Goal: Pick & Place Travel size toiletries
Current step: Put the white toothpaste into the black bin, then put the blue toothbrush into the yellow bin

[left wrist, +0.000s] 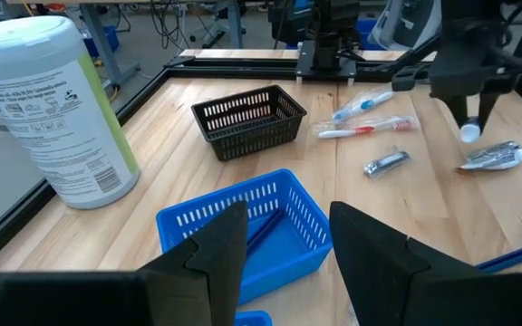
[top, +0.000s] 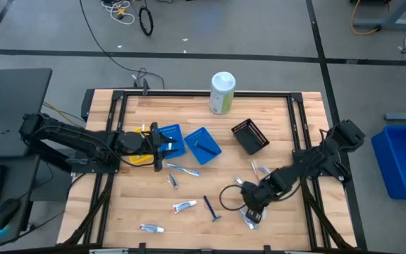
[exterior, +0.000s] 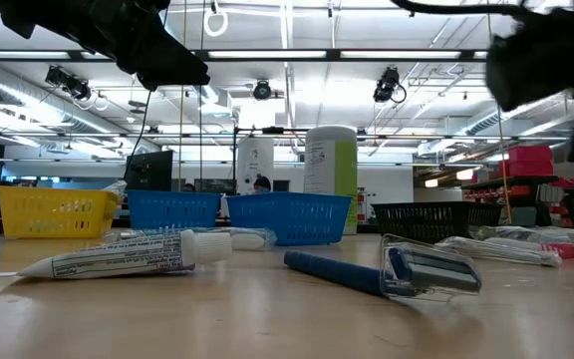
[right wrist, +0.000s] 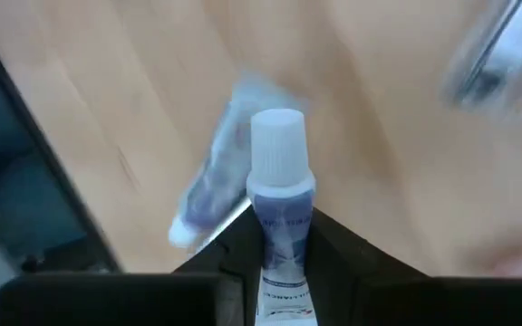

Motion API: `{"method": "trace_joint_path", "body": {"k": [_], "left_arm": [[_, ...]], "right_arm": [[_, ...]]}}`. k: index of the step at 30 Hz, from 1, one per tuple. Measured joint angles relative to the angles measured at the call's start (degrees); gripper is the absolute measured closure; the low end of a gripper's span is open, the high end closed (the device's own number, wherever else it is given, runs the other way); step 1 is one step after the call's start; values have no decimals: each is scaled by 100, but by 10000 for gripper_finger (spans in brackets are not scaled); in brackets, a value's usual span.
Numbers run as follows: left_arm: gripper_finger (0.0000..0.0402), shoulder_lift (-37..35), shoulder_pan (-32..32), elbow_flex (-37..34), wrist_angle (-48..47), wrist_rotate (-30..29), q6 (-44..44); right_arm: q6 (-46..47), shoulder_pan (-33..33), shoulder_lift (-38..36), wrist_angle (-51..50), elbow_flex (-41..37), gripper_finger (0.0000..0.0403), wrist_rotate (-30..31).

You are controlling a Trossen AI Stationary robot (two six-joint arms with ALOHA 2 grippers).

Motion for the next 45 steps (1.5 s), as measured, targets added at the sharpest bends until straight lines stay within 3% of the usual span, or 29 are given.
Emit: {"method": "trace_joint_path", "body": {"k": [6,14,18,26,29,32,36,45], "left_arm": [[234,0,-1,0,-1,-2,0],[234,0,0,0,-2,-2,0],[234,0,-2,0,-4,-2,0],[234,0,0,0,-6,-2,-1],[234,0,-2,0,-6,-2,-2],[234,0,0,0,-6,-1,-1],[234,0,-1,0,-8,0,-2],[234,0,-2,0,-2,0,-19]], "right_arm": [[-1125,-605,-11,-425,465,321,1120],[-1748,-1777,-22,-3083,1552,317,3101],[-1919,-2418,-26,-3654,1598,312,4029],[-2504,-3595,-26,-2311,730,315,3968],[-2933,-3919,-26,-1588,334,308,3626],[-3258,-4144,-26,-1019,-3,289,3277],[-3310,-4314,-26,-923,-210,254,3302],[-3504,-4372,-26,-909,99,176,3064]]}}
